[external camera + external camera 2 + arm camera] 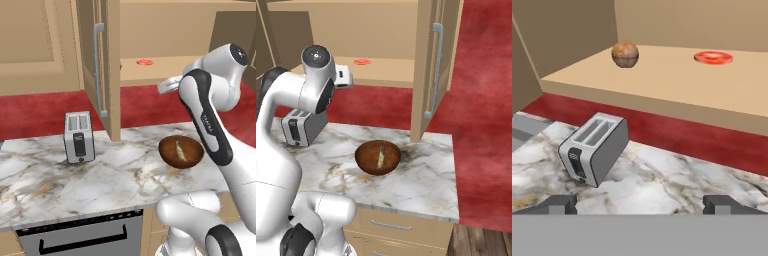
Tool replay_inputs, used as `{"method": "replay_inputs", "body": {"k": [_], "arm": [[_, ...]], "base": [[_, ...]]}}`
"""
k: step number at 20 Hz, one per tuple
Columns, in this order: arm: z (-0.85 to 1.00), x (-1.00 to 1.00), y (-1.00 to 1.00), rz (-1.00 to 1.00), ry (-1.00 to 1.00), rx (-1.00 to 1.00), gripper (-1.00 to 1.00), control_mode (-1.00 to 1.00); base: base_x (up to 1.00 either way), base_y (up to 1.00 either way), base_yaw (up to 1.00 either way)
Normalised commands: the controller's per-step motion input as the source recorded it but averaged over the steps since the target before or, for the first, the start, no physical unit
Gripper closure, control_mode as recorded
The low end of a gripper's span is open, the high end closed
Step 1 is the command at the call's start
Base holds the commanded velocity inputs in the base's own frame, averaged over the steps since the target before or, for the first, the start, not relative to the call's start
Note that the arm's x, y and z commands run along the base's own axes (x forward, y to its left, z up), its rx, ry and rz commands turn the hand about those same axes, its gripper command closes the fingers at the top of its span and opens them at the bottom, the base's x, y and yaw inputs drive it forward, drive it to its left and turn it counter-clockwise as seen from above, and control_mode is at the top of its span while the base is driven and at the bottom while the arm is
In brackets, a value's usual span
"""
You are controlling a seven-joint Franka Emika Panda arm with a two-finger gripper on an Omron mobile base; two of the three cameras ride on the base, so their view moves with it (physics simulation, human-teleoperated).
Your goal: Open the cabinet. Pick the tangerine and banana from the cabinet and place them into the bowl. Then close the cabinet.
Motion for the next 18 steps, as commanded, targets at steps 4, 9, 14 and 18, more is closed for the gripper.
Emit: {"method": "replay_inputs", "body": {"k": [4,9,14,18], "arm": [[0.08,0.40,0.11,0.10,0.00,0.03,-1.00,-1.00],[0.00,0.42,0.28,0.05,-0.01,0.00,-1.00,-1.00],[0.03,0.44,0.33,0.02,0.00,0.00,-1.00,-1.00],[0.14,0.36,0.23,0.02,0.00,0.00,-1.00,-1.00]], "base": [[0.00,0.00,0.00],[0.00,0.00,0.00],[0.00,0.00,0.00],[0.00,0.00,0.00]]}}
